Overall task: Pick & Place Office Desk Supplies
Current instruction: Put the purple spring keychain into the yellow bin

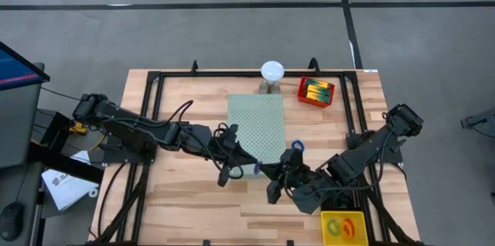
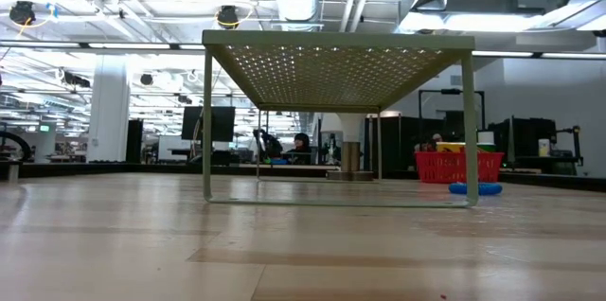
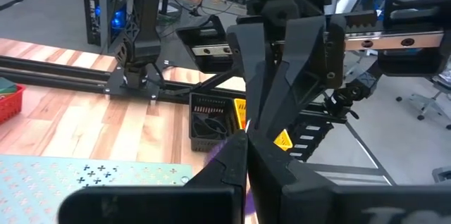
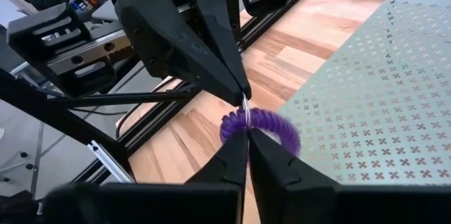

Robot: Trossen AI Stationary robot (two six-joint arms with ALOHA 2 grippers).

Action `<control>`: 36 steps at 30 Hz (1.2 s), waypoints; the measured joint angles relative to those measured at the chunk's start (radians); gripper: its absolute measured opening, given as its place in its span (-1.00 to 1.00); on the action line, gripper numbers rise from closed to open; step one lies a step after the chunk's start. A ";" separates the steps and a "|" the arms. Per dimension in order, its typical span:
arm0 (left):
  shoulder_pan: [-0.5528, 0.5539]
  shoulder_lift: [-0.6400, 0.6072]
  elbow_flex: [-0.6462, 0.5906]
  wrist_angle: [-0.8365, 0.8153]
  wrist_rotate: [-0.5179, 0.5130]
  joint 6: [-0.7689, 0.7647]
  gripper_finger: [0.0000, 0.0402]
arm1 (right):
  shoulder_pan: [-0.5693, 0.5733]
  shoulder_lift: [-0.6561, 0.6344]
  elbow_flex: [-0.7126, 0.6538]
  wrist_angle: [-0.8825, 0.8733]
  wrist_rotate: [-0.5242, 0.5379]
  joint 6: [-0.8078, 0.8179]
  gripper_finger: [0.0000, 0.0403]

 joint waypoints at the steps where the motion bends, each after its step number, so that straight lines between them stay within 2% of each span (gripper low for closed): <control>1: 0.000 0.000 0.000 0.000 0.000 0.000 -1.00 | 0.000 0.000 0.000 0.001 0.001 0.000 -0.96; 8: 0.000 0.000 0.000 0.002 0.000 -0.016 -1.00 | 0.012 0.000 0.000 0.003 0.026 -0.001 -0.99; 11: 0.000 0.000 0.000 0.001 0.000 -0.017 -1.00 | 0.023 0.000 0.000 0.011 0.034 -0.005 -0.92; 24: -0.004 0.000 0.000 0.021 0.000 -0.022 -1.00 | 0.040 0.000 0.000 0.037 0.059 -0.018 -0.14; 28: -0.006 0.000 0.000 0.022 0.000 -0.030 -1.00 | 0.033 0.000 0.000 0.037 0.059 -0.030 0.03; 32: -0.006 0.000 0.000 0.022 0.000 -0.041 -1.00 | 0.027 0.000 0.000 0.037 0.059 -0.048 0.04; 36: -0.006 0.000 0.000 0.023 0.000 -0.042 -1.00 | 0.027 0.000 0.000 0.036 0.060 -0.053 -0.08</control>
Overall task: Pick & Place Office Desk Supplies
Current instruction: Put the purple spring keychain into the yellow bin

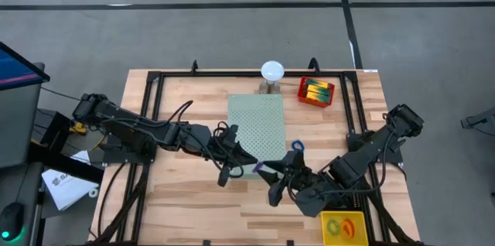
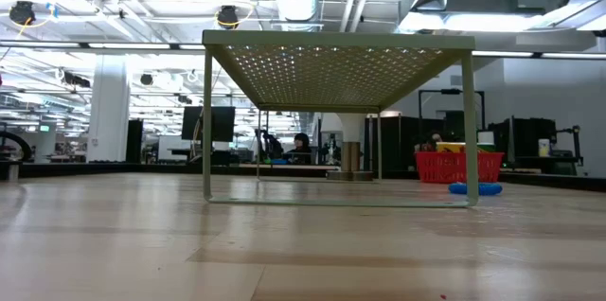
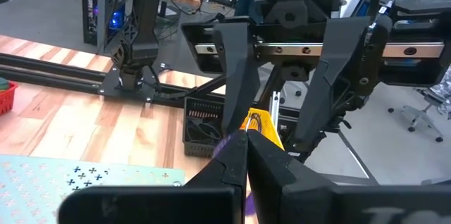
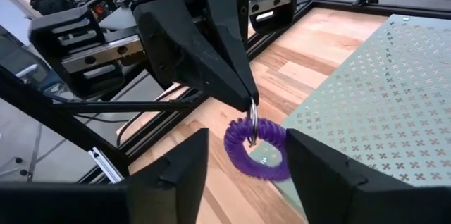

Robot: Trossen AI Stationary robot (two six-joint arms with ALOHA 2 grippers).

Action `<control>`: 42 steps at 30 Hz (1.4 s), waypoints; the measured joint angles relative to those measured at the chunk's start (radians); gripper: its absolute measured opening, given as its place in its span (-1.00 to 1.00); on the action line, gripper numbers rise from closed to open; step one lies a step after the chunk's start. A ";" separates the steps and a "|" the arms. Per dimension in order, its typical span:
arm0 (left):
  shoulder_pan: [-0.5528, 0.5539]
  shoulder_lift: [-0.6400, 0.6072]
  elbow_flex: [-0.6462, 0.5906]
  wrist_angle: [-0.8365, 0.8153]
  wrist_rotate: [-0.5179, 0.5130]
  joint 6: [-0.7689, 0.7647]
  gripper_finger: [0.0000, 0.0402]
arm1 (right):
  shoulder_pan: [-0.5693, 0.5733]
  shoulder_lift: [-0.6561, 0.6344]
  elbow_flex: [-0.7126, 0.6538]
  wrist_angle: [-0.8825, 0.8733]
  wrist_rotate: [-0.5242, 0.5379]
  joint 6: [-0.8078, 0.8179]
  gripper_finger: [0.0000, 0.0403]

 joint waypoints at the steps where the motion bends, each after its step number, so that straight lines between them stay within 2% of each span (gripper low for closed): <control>1: 0.000 0.000 0.000 0.000 0.000 0.000 -1.00 | 0.000 0.000 0.000 0.000 0.000 0.000 -0.12; 12: 0.000 0.000 0.000 0.000 0.000 -0.002 -1.00 | 0.000 0.000 0.000 0.001 0.025 0.000 -0.61; 21: -0.012 0.000 0.000 0.009 0.000 -0.003 -1.00 | -0.010 0.000 0.000 0.029 0.023 -0.030 -0.72; 25: -0.012 0.000 0.000 0.008 0.001 -0.003 -1.00 | -0.018 0.000 0.000 0.067 0.018 -0.084 -0.94; 35: -0.013 0.000 0.000 0.004 0.003 -0.003 -1.00 | -0.015 0.000 0.000 0.068 -0.004 -0.093 -0.99; 42: -0.013 0.000 0.000 0.010 0.002 -0.003 -1.00 | 0.003 0.000 0.000 0.068 0.025 -0.085 -1.00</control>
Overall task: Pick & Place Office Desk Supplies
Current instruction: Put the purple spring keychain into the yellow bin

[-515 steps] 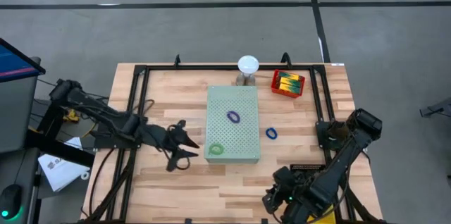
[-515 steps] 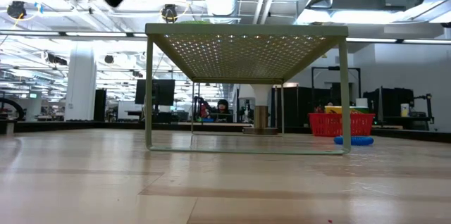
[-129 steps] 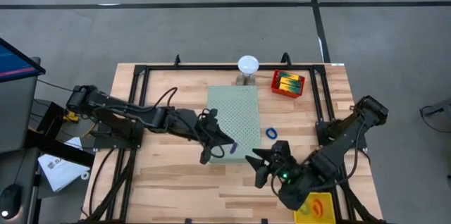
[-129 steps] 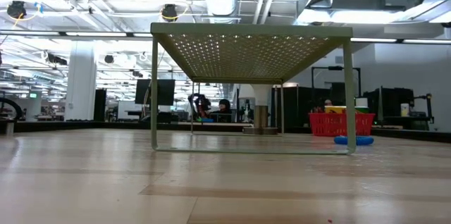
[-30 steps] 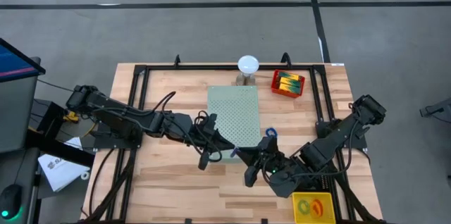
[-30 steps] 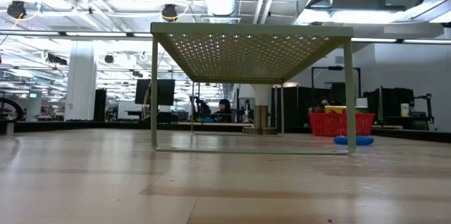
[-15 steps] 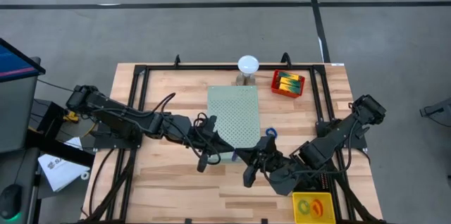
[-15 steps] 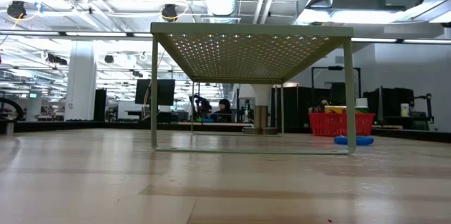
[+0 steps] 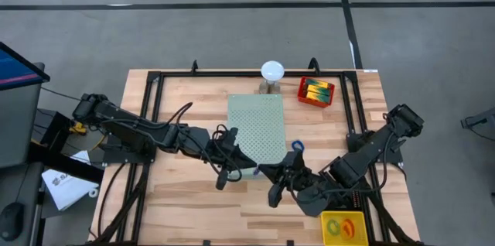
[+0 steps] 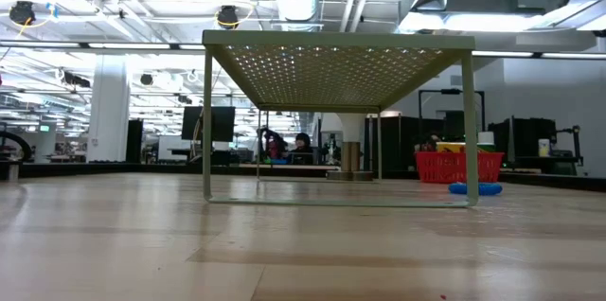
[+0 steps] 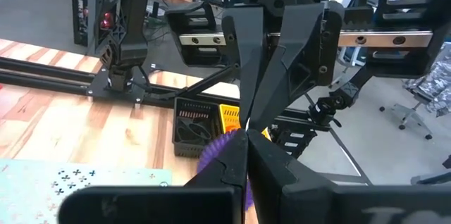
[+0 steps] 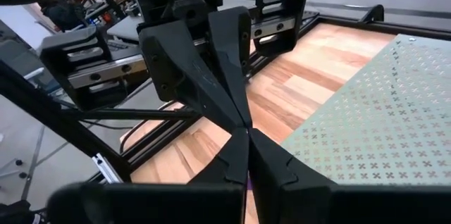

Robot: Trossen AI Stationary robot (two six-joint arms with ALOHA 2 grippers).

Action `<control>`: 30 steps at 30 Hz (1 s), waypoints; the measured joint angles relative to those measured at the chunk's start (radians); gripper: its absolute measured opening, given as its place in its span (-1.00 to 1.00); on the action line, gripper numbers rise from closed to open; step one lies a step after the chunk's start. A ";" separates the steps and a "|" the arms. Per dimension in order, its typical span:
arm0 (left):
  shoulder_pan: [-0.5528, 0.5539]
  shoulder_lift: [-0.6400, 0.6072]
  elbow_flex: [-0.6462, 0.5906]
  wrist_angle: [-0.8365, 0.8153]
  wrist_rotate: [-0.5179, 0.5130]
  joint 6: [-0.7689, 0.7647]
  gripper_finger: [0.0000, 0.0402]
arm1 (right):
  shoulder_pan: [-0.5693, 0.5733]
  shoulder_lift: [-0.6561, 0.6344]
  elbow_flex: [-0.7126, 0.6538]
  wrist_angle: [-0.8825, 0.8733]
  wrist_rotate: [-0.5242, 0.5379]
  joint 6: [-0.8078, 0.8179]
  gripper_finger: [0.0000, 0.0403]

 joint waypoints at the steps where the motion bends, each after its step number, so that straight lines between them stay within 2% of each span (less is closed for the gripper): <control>1: 0.000 0.000 0.000 0.000 0.000 0.000 -1.00 | 0.003 0.000 0.000 -0.001 0.000 0.006 -1.00; 9: 0.003 0.000 0.000 -0.001 -0.011 0.001 -0.90 | 0.032 0.000 0.000 -0.038 0.007 0.056 -1.00; 15: 0.003 -0.003 0.000 -0.017 -0.036 0.006 -0.75 | 0.074 0.000 0.000 -0.161 0.018 0.202 -1.00; 23: 0.021 -0.098 0.000 -0.275 -0.141 0.027 -0.63 | 0.184 0.000 0.000 -0.429 -0.022 0.552 -1.00; 30: 0.021 -0.224 0.000 -0.532 -0.220 0.006 -0.62 | 0.301 0.002 0.000 -0.664 -0.195 0.842 -1.00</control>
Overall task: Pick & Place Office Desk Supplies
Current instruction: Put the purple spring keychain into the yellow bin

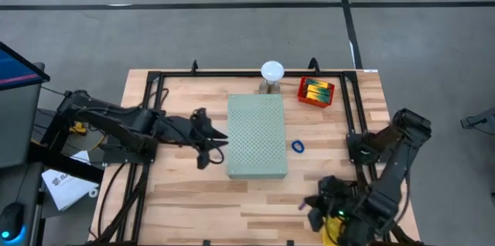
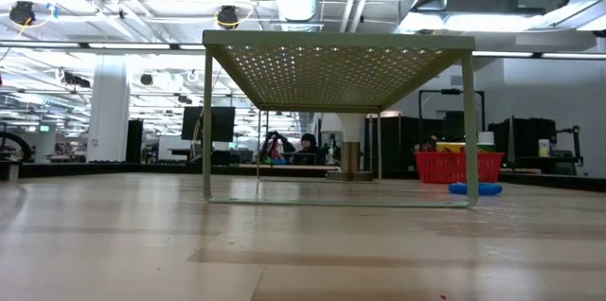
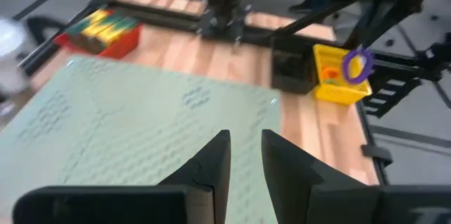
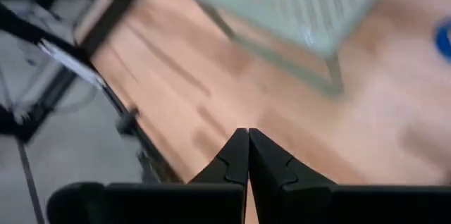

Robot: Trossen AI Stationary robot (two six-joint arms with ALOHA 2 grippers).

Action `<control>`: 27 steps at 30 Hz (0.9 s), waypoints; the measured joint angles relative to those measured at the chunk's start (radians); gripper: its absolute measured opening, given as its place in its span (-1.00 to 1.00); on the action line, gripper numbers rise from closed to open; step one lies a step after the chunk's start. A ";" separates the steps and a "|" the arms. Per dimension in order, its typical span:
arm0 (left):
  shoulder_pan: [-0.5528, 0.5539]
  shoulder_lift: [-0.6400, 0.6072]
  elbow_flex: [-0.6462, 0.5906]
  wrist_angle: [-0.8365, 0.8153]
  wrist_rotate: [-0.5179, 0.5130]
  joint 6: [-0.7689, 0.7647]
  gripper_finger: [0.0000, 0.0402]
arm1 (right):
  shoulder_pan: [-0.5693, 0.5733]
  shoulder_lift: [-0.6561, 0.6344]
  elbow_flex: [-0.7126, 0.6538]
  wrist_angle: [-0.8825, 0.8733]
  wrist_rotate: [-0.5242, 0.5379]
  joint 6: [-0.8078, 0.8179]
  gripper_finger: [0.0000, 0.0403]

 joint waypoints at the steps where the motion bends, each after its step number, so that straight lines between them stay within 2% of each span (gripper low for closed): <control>1: 0.000 -0.017 0.000 -0.031 -0.009 -0.013 -0.62 | 0.021 0.000 0.000 -0.020 -0.029 0.035 -1.00; 7: 0.000 -0.088 -0.010 -0.154 -0.036 -0.129 -0.62 | 0.150 0.003 0.000 -0.074 -0.172 0.214 -1.00; 16: -0.018 -0.132 -0.183 -0.158 -0.034 -0.447 -0.62 | 0.275 0.119 0.003 -0.049 -0.370 0.423 -1.00; 21: -0.061 -0.132 -0.275 -0.062 -0.029 -0.528 -0.62 | 0.276 0.179 0.005 -0.058 -0.491 0.434 -1.00; 27: -0.086 -0.131 -0.328 0.091 -0.019 -0.534 -0.62 | 0.246 0.213 0.001 -0.113 -0.596 0.437 -1.00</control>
